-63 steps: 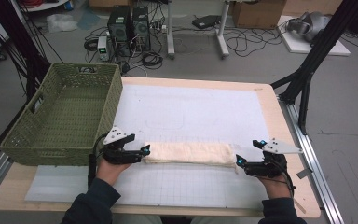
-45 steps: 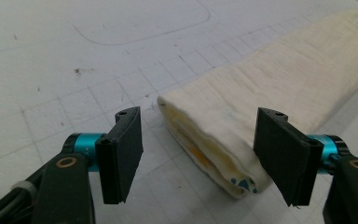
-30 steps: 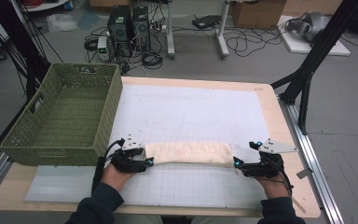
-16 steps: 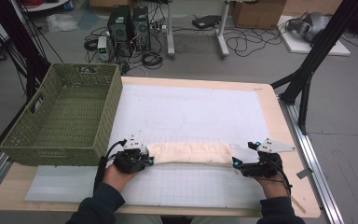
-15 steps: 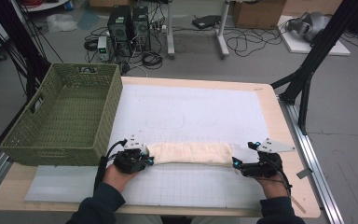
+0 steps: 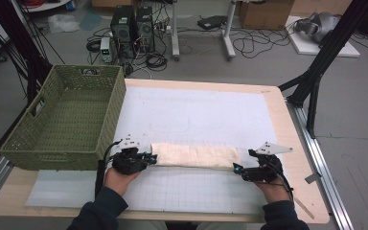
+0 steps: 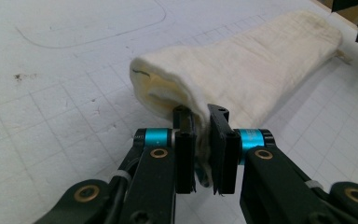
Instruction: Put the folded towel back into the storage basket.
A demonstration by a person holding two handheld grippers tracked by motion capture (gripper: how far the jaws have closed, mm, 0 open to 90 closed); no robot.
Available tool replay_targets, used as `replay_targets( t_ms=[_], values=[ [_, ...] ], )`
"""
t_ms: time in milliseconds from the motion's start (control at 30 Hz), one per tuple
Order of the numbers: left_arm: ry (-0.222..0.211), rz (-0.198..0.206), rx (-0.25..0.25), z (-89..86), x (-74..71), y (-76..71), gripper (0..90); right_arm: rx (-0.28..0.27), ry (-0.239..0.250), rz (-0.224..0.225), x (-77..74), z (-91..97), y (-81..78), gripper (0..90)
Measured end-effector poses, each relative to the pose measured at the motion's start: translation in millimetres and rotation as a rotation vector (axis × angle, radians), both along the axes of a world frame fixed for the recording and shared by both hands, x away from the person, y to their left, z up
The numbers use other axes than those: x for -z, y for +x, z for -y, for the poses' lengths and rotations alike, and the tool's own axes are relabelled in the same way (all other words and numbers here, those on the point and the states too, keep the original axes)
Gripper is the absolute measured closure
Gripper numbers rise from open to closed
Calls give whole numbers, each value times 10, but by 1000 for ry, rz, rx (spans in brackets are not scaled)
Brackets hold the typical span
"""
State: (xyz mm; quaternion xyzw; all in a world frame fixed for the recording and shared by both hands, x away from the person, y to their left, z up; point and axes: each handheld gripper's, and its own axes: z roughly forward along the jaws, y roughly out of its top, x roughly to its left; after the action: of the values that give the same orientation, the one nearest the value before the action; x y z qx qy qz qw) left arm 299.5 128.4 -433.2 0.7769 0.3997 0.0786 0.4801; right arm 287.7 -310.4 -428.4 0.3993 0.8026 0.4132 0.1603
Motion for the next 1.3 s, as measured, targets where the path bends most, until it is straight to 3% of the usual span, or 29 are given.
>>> replay_targets(
  t_ms=[133,533,867,1167,1300],
  values=[
    [-4,2,-7,-17,-2,5,813,-4,1,-16,25,-10,10,348],
    [-2,-3,-15,-43,4,16,811,4,10,-106,163,-128,69,466],
    [7,-8,-15,-51,21,28,810,-41,-61,-77,188,-305,37,434],
    [8,-12,-12,-35,35,31,809,-10,-93,-67,167,-319,62,731],
    [7,-9,-13,-40,33,32,809,-27,-104,-65,159,-345,59,779]
  ],
)
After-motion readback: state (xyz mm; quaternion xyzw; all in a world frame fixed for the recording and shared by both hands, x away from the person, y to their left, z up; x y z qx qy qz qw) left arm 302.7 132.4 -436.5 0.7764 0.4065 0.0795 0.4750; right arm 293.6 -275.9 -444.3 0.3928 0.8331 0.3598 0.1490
